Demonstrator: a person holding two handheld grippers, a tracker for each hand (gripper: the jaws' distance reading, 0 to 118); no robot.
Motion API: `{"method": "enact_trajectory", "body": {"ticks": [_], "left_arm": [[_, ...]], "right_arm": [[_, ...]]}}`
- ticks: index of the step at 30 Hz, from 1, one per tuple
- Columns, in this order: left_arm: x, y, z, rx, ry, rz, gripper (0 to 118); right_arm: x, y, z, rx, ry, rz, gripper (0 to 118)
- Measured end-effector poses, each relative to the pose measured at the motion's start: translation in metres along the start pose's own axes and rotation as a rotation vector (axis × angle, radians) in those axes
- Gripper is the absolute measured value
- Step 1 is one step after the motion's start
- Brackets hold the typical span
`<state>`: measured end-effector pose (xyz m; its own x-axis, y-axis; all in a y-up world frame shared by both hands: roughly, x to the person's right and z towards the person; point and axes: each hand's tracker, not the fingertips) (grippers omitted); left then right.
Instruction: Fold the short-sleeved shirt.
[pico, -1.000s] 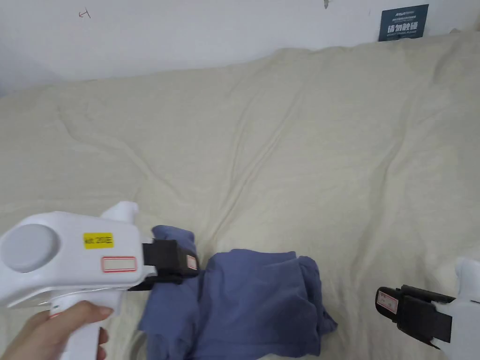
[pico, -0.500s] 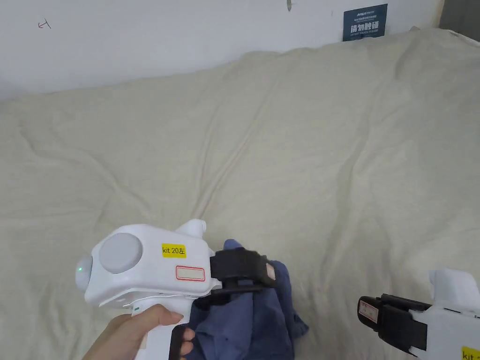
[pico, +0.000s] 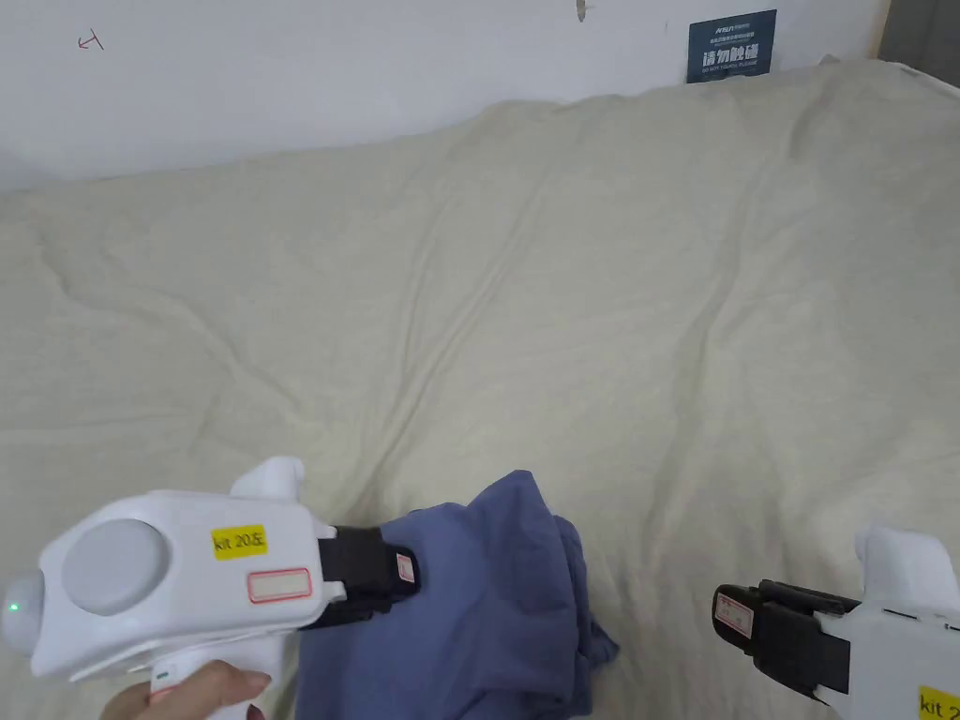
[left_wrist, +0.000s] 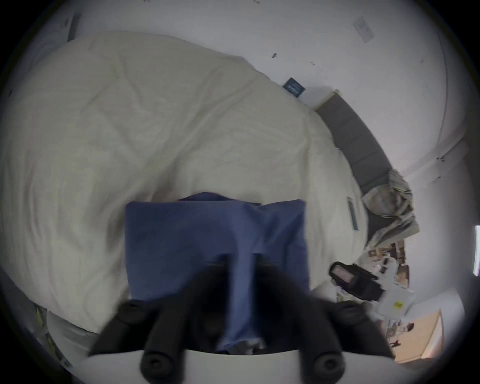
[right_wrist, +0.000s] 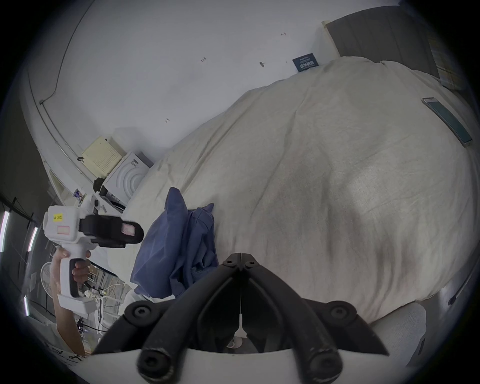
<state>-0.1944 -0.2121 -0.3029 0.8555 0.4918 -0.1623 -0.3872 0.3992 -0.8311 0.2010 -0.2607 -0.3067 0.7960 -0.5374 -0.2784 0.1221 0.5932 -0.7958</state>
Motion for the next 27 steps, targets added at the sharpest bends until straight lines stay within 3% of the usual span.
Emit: {"method": "enact_trajectory", "body": {"ticks": [8,11,17,20,24,27], "left_arm": [[0.019,-0.016,-0.035,-0.066,-0.147,-0.026,7],[0.035,-0.014,-0.043,-0.075,-0.128,-0.092,7],[0.056,-0.007,-0.08,-0.154,-0.12,-0.046,7],[0.079,-0.009,-0.091,-0.181,-0.124,-0.199,7],[0.086,-0.013,-0.1,-0.208,-0.185,-0.112,7],[0.09,-0.02,-0.085,-0.258,-0.314,-0.184,7]], "right_arm": [[0.005,0.0,0.0,-0.014,-0.002,-0.014,0],[0.01,-0.001,0.0,-0.017,-0.01,-0.02,0],[0.013,-0.004,0.002,-0.016,-0.027,-0.031,0],[0.015,-0.005,0.006,-0.015,-0.031,-0.031,0],[0.012,-0.004,0.009,-0.01,-0.047,-0.029,0],[0.0,0.001,0.012,-0.003,-0.063,0.025,0]]}}
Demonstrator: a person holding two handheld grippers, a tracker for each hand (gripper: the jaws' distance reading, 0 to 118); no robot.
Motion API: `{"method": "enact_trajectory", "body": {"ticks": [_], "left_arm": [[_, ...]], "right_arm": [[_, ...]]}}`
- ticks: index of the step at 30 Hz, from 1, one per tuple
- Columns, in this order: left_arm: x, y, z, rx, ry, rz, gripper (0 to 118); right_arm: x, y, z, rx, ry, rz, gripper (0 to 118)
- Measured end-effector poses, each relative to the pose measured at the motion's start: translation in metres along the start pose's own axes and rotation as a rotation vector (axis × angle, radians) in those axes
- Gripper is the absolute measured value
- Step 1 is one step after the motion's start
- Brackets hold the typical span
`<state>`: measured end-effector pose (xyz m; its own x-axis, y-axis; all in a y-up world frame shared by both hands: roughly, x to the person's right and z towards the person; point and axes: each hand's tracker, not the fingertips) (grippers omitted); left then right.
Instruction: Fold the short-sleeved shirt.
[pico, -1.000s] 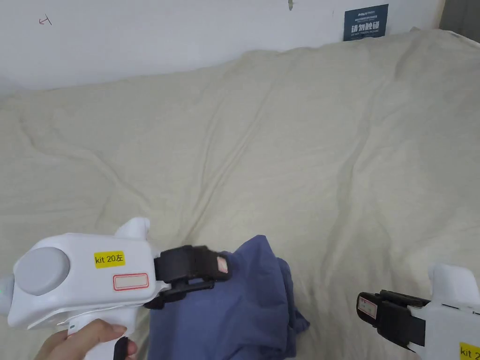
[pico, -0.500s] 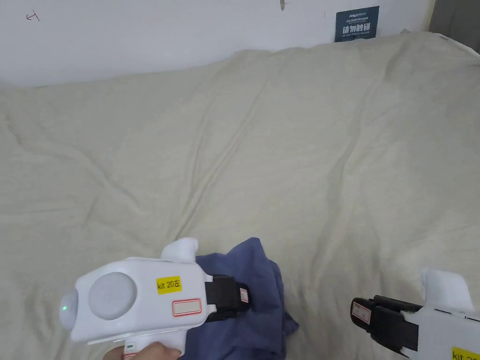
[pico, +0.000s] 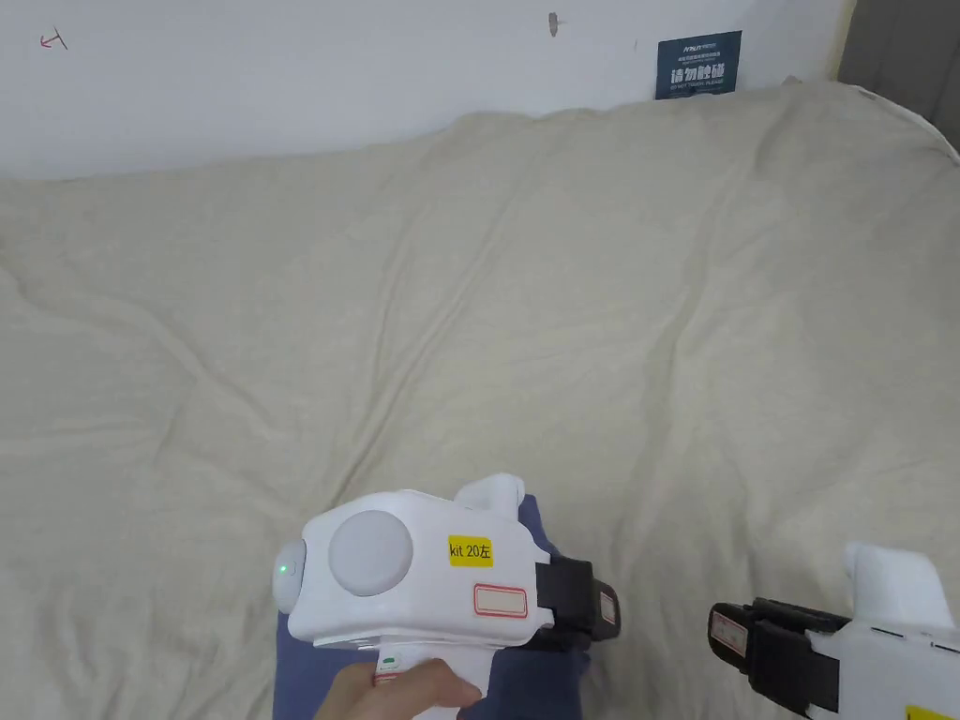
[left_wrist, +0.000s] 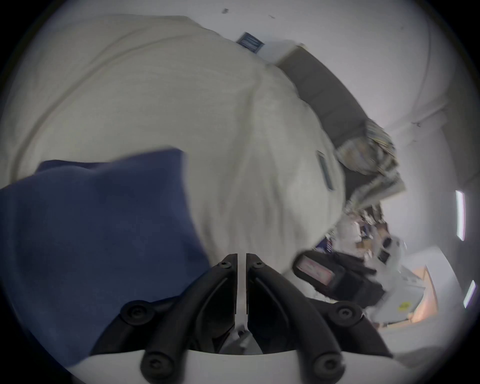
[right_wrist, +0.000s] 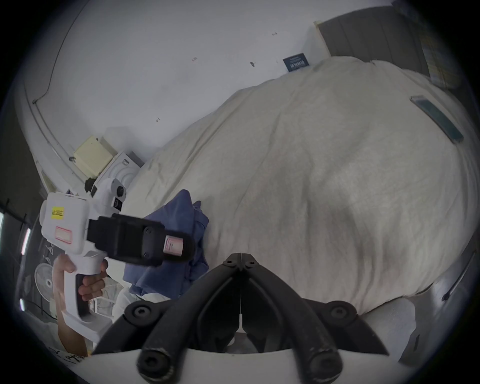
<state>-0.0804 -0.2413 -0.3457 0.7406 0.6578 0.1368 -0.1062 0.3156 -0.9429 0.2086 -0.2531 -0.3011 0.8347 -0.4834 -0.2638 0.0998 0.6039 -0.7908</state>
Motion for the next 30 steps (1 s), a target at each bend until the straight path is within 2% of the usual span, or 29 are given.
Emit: {"method": "enact_trajectory", "body": {"ticks": [5,9,12,14,16,17,19,20,21,22,23,24,25,26,28,30], "left_arm": [[-0.012,-0.019,0.072,0.166,0.082,-0.03,7],[-0.054,-0.039,0.146,0.331,0.092,0.095,7],[-0.091,-0.055,0.183,0.419,0.148,0.178,7],[-0.111,-0.067,0.197,0.434,0.162,0.188,7],[-0.126,-0.076,0.2,0.441,0.171,0.236,7],[-0.135,-0.079,0.2,0.442,0.152,0.25,7],[-0.151,-0.083,0.195,0.409,0.097,0.28,7],[-0.159,-0.083,0.189,0.4,0.054,0.292,7],[-0.164,-0.083,0.185,0.382,0.033,0.298,11],[-0.169,-0.084,0.179,0.371,0.008,0.293,24],[-0.171,-0.084,0.171,0.369,-0.024,0.289,48],[-0.173,-0.083,0.163,0.359,-0.022,0.287,84],[-0.177,-0.083,0.156,0.355,-0.041,0.29,99],[-0.181,-0.081,0.149,0.357,-0.101,0.299,103],[-0.195,-0.074,0.14,0.309,-0.137,0.349,103],[-0.202,-0.067,0.126,0.294,-0.182,0.34,103]], "right_arm": [[-0.04,0.014,-0.006,0.002,0.007,0.163,0],[-0.082,0.02,-0.027,0.004,0.07,0.239,0],[-0.115,0.019,-0.054,0.001,0.056,0.298,0],[-0.134,0.015,-0.076,-0.036,0.002,0.342,0],[-0.147,0.009,-0.095,-0.082,-0.103,0.314,0],[-0.15,0.002,-0.102,-0.06,-0.109,0.323,0],[-0.154,-0.009,-0.117,-0.068,-0.163,0.408,0],[-0.151,-0.014,-0.125,-0.096,-0.175,0.411,0],[-0.148,-0.017,-0.13,-0.092,-0.169,0.403,0],[-0.144,-0.017,-0.13,-0.095,-0.164,0.386,0],[-0.14,-0.016,-0.124,-0.072,-0.134,0.328,0],[-0.137,-0.012,-0.122,-0.076,-0.118,0.299,0],[-0.135,-0.011,-0.124,-0.089,-0.121,0.297,0],[-0.132,-0.01,-0.125,-0.09,-0.119,0.301,0],[-0.135,-0.012,-0.122,-0.081,-0.13,0.33,0],[-0.14,-0.014,-0.123,-0.077,-0.148,0.366,0]]}}
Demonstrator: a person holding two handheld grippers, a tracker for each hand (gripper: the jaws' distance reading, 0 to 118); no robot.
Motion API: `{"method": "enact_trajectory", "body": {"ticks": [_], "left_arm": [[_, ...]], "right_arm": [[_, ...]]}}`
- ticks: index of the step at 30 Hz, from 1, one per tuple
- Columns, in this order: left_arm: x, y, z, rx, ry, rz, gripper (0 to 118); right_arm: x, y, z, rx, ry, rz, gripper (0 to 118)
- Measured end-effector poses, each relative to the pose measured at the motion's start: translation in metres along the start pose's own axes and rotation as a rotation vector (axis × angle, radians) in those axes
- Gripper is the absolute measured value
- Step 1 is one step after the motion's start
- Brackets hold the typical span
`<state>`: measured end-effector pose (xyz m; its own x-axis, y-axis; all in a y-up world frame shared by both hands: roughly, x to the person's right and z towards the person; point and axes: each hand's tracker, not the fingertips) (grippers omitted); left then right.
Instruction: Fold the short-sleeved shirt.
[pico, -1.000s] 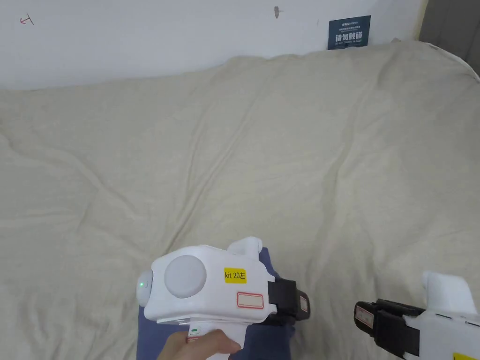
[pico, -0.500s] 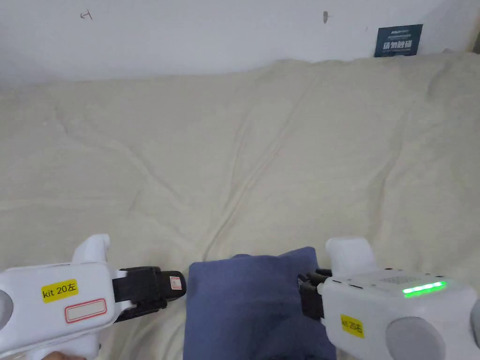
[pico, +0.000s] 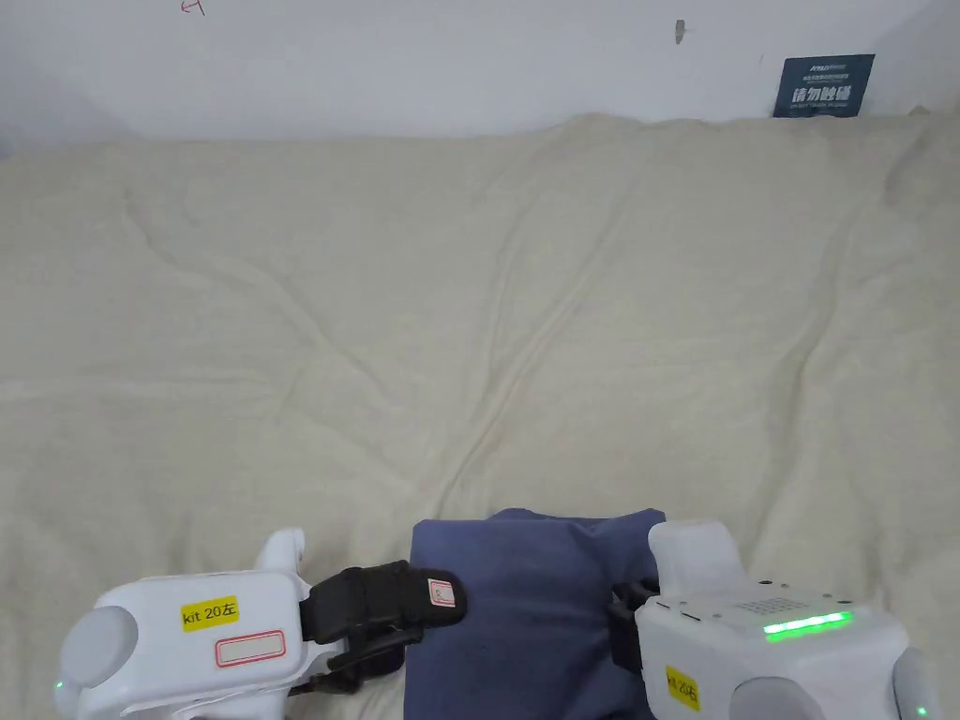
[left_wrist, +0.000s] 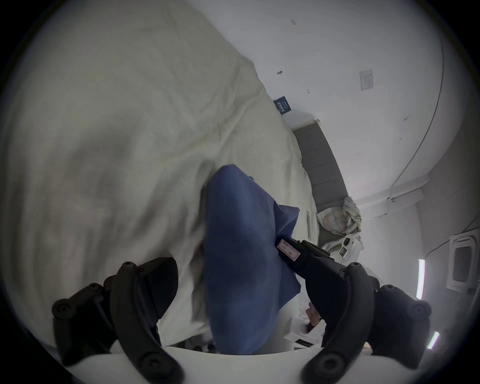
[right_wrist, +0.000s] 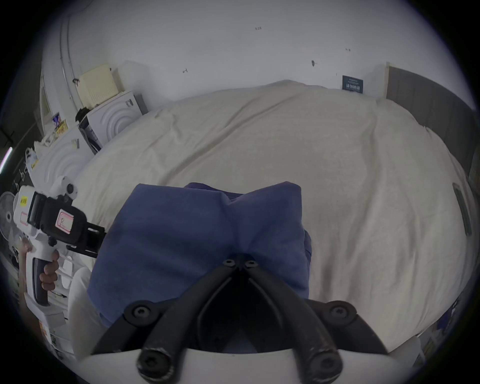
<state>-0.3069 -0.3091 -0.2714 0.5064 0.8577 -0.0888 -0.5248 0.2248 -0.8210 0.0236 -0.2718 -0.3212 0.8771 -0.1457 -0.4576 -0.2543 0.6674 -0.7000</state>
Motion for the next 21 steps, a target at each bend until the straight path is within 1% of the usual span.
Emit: {"method": "enact_trajectory", "body": {"ticks": [2,4,5,8,9,10,11,12,13,14,15,16,18,21], "left_arm": [[-0.007,0.009,-0.012,-0.021,-0.102,0.025,103],[-0.004,0.016,-0.02,-0.009,-0.138,0.07,103],[-0.008,0.021,-0.027,-0.012,-0.141,0.069,102],[-0.009,0.031,-0.048,-0.059,-0.179,0.059,97],[-0.005,0.031,-0.053,-0.074,-0.163,0.054,93],[0.001,0.032,-0.056,-0.102,-0.125,0.002,83],[0.005,0.033,-0.055,-0.112,-0.094,-0.048,62],[0.007,0.033,-0.054,-0.12,-0.033,-0.082,23],[0.007,0.034,-0.054,-0.123,0.056,-0.104,22],[0.004,0.032,-0.055,-0.141,0.086,-0.071,22],[-0.007,0.033,-0.054,-0.149,-0.005,-0.027,22],[-0.011,0.034,-0.051,-0.122,-0.072,0.048,22],[-0.006,0.032,-0.045,-0.116,-0.025,-0.013,22],[0.0,0.037,-0.031,-0.101,-0.007,-0.029,21]], "right_arm": [[-0.003,-0.001,-0.001,0.0,-0.011,0.016,0],[-0.001,0.0,0.0,-0.001,-0.008,0.007,0],[0.001,0.0,0.0,0.0,-0.001,-0.008,0],[0.003,0.001,0.0,-0.003,0.011,-0.027,0],[0.005,0.001,0.001,-0.005,0.011,-0.031,0],[0.006,0.002,0.001,-0.006,0.013,-0.033,0],[0.006,0.002,0.001,-0.005,0.015,-0.034,0],[0.007,0.002,0.002,-0.005,0.014,-0.037,0],[0.006,0.002,0.002,-0.006,0.015,-0.039,0],[0.007,0.003,0.004,0.003,0.029,-0.046,0],[0.005,0.004,0.006,0.004,0.035,-0.054,0],[0.002,0.005,0.006,0.003,0.022,-0.051,0],[-0.002,0.006,0.012,0.023,0.023,-0.037,0],[-0.009,0.012,0.026,0.065,0.053,-0.031,0]]}}
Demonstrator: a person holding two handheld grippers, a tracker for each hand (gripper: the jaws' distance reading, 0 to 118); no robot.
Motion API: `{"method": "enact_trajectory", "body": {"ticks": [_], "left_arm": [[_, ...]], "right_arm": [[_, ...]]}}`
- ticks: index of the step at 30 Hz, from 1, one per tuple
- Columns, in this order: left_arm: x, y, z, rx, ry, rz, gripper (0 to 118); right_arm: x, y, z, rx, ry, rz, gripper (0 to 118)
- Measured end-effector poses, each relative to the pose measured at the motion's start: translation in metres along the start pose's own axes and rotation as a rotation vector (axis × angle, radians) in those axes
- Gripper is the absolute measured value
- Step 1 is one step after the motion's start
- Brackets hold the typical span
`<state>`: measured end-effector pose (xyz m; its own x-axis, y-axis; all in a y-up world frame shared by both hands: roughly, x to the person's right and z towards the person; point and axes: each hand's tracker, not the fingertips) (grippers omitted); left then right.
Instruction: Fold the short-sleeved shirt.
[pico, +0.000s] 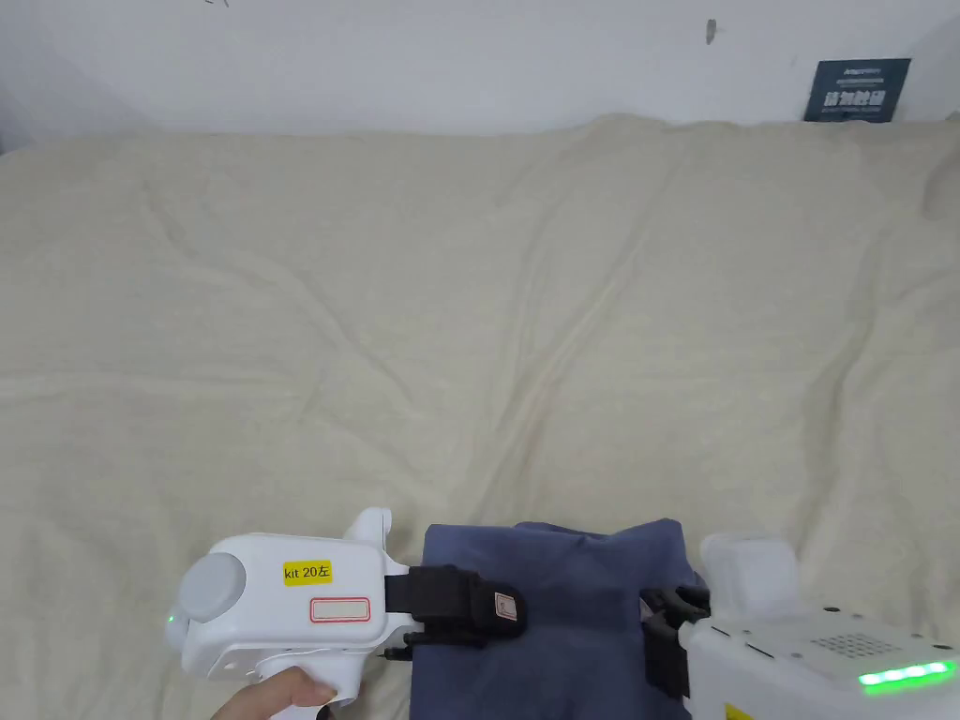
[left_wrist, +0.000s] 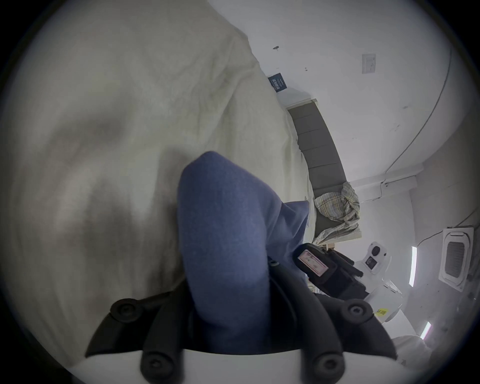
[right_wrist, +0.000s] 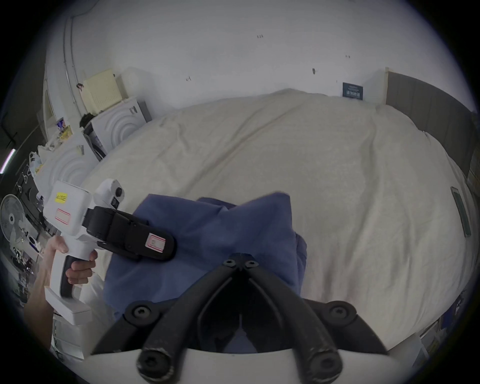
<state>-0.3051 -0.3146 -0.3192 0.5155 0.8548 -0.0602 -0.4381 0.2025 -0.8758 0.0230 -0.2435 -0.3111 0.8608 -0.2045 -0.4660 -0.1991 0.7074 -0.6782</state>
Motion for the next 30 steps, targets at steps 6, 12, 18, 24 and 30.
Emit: {"method": "enact_trajectory", "body": {"ticks": [6,12,18,24,30], "left_arm": [[-0.005,0.018,0.069,0.065,0.067,-0.075,21],[-0.033,0.05,0.168,0.146,0.274,-0.065,21],[-0.068,0.079,0.261,0.221,0.524,-0.056,21],[-0.112,0.126,0.347,0.217,0.811,0.001,20],[-0.149,0.162,0.405,0.323,1.126,0.003,20]], "right_arm": [[-0.027,0.012,0.017,0.14,0.002,0.065,0],[-0.052,0.02,0.011,0.203,-0.019,0.069,0],[-0.066,0.03,-0.001,0.221,-0.029,0.02,0],[-0.09,0.046,-0.006,0.33,-0.155,0.117,0],[-0.103,0.046,-0.021,0.388,-0.245,0.182,0]]}}
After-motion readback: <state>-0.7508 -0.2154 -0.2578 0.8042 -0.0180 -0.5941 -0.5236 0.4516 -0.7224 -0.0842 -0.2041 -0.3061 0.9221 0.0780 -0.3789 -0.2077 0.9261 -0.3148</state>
